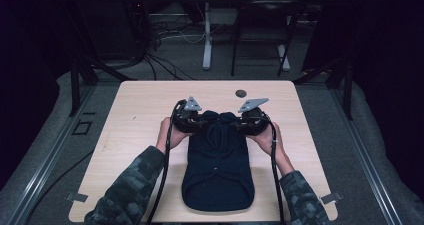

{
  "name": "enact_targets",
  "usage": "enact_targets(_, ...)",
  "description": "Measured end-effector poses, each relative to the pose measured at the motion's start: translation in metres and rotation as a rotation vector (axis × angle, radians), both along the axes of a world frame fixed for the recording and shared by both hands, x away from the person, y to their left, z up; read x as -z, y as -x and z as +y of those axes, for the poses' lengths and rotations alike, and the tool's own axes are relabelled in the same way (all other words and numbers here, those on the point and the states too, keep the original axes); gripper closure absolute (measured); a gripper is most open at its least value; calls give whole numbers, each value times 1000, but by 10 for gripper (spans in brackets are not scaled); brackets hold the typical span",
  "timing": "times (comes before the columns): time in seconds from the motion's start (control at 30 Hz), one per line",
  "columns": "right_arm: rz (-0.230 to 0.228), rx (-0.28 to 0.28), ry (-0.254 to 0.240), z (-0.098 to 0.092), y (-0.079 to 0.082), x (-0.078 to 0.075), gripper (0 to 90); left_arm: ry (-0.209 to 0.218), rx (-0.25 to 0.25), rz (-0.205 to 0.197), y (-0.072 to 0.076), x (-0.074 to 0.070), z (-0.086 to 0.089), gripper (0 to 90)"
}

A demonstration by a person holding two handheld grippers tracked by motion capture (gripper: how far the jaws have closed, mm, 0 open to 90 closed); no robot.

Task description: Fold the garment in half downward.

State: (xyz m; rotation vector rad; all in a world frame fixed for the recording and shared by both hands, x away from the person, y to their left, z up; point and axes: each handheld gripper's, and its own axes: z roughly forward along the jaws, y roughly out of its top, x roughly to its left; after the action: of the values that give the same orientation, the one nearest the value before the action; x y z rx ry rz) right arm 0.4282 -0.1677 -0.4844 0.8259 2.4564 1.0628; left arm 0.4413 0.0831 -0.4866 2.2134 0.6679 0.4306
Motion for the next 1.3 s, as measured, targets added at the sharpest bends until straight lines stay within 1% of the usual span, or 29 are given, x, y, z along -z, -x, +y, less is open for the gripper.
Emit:
enact_targets(0.03,6,-3,5,-1,0,-1,662,0,0,0,0,0,0,677)
enact_targets(0.07,6,-3,5,-1,0,-1,662,-15,11,-9,1,-2,-1,677)
enact_targets(0.1,18,-1,11,-1,1,-2,654,-14,11,-16,2,-2,-1,678)
enact_targets(0.2,31,-12,21,-2,3,-3,662,-8,15,-26,5,-3,-2,679)
enact_targets(0.37,14,-27,32,-2,10,-6,685,9,17,-27,9,-4,0,678)
enact_targets(0.47,6,-34,36,-1,12,-6,686,0,22,-41,11,-5,1,678)
enact_targets(0.6,19,-43,21,-2,15,-8,680,-11,30,-55,15,-7,1,675)
enact_targets(0.7,22,-49,24,-2,17,-9,680,-18,37,-68,18,-8,2,674)
enact_targets(0.8,15,-50,33,-1,19,-7,681,-19,53,-64,19,-8,2,670)
enact_targets(0.83,14,-49,32,-1,20,-6,683,-22,58,-57,19,-8,3,667)
enact_targets(0.87,0,-50,34,-1,21,-5,692,-20,63,-49,19,-8,3,661)
enact_targets(0.9,-18,-45,33,-1,23,-4,702,-18,67,-38,19,-8,3,657)
enact_targets(0.93,-40,-36,32,-1,25,-3,712,-21,80,-15,18,-8,3,646)
enact_targets(0.97,-45,-34,29,-1,26,-2,716,-28,88,12,17,-7,2,630)
enact_targets(1.03,-67,-29,41,-2,29,0,721,-45,102,36,17,-6,1,599)
enact_targets(1.07,-67,-29,41,-2,29,0,721,-56,112,43,18,-6,1,599)
enact_targets(1.13,-78,-26,33,-3,30,3,720,-65,120,44,18,-6,1,608)
enact_targets(1.23,-74,-30,28,-5,31,4,715,-79,125,28,20,-8,0,650)
enact_targets(1.3,-70,-31,30,-6,31,3,712,-88,130,21,22,-8,-1,656)
